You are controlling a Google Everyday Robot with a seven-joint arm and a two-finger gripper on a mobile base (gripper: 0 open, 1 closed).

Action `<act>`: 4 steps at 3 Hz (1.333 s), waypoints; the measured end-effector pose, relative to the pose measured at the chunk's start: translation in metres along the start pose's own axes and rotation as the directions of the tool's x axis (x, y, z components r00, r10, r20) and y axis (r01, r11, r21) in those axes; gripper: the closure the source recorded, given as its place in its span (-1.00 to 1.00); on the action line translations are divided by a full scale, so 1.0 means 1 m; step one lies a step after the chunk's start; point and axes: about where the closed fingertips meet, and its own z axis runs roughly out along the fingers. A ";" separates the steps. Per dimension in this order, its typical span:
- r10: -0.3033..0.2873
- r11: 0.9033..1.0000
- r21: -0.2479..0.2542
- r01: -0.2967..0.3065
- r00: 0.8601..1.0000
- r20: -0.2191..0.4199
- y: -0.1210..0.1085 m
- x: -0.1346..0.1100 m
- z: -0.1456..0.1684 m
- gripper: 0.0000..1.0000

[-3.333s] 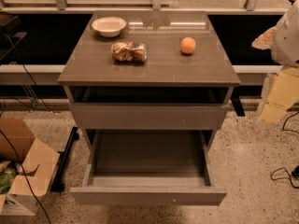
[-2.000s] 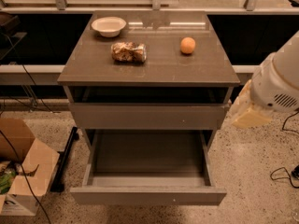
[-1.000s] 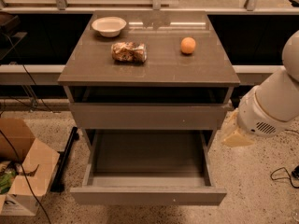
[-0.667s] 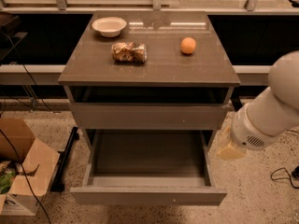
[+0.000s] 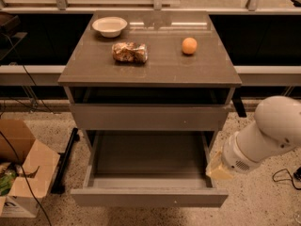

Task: Close middle drawer

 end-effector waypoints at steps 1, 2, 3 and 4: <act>0.057 0.996 -0.070 -0.052 0.995 0.078 0.002 0.025 0.060 1.00; 0.057 0.996 -0.070 -0.052 0.995 0.078 0.002 0.025 0.060 1.00; 0.070 0.996 -0.060 -0.067 0.996 0.046 -0.002 0.031 0.085 1.00; 0.100 0.993 -0.064 -0.099 0.995 0.014 -0.010 0.054 0.130 1.00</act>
Offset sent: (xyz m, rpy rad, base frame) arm -0.0056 0.0007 -0.0473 0.0798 0.0285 -0.0255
